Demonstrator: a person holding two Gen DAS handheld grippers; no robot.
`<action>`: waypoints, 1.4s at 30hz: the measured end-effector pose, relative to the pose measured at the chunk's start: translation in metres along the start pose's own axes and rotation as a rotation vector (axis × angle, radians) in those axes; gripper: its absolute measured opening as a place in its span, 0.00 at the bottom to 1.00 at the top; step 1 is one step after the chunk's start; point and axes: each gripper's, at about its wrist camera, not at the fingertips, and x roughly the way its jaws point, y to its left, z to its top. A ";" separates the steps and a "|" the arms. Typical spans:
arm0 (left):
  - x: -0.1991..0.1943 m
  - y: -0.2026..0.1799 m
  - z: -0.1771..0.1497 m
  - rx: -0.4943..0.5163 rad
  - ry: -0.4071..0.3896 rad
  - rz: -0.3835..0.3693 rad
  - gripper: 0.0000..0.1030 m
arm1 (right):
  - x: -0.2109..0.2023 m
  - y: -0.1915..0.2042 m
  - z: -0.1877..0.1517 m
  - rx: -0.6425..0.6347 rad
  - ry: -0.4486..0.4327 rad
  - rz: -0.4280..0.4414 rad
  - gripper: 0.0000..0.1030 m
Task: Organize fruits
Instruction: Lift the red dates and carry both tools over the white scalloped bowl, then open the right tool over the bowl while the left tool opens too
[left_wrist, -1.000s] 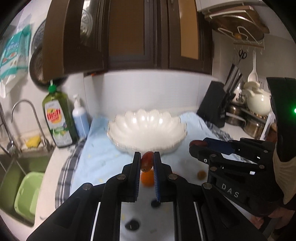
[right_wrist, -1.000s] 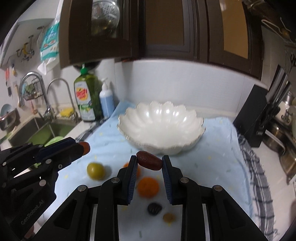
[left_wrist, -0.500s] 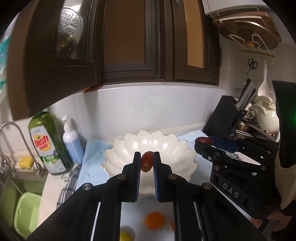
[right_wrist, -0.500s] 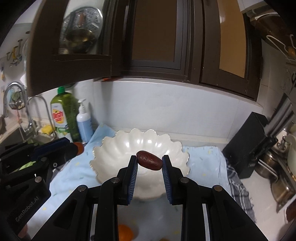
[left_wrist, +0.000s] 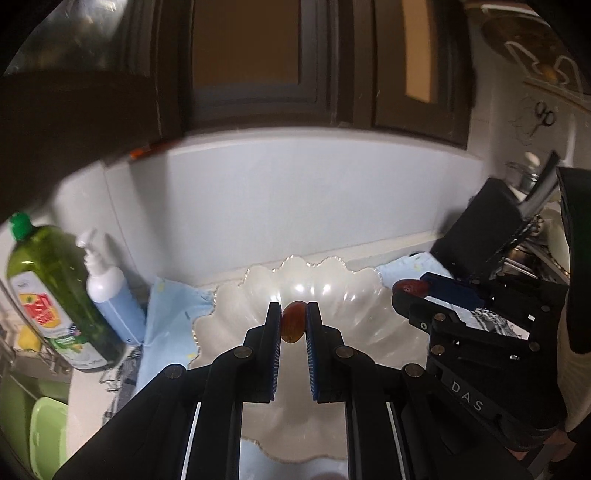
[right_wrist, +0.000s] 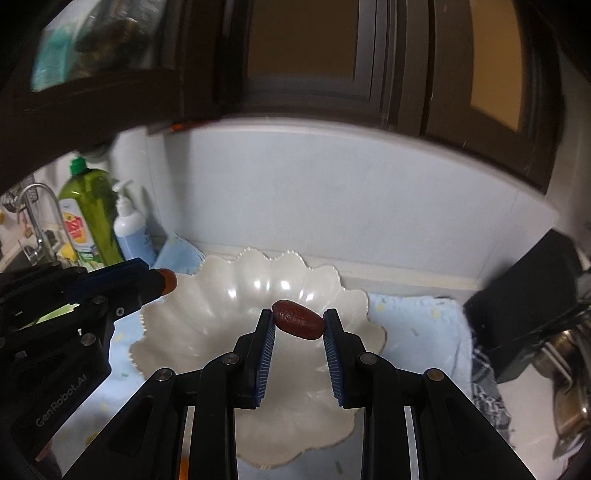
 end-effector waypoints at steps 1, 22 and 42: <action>0.008 0.001 0.002 -0.004 0.012 -0.001 0.14 | 0.006 -0.001 0.000 0.003 0.010 0.003 0.27; 0.115 0.010 0.004 -0.002 0.211 0.008 0.27 | 0.111 -0.030 0.003 0.063 0.227 0.048 0.28; 0.064 0.017 -0.005 0.000 0.122 0.171 0.80 | 0.064 -0.034 -0.001 0.075 0.152 -0.055 0.69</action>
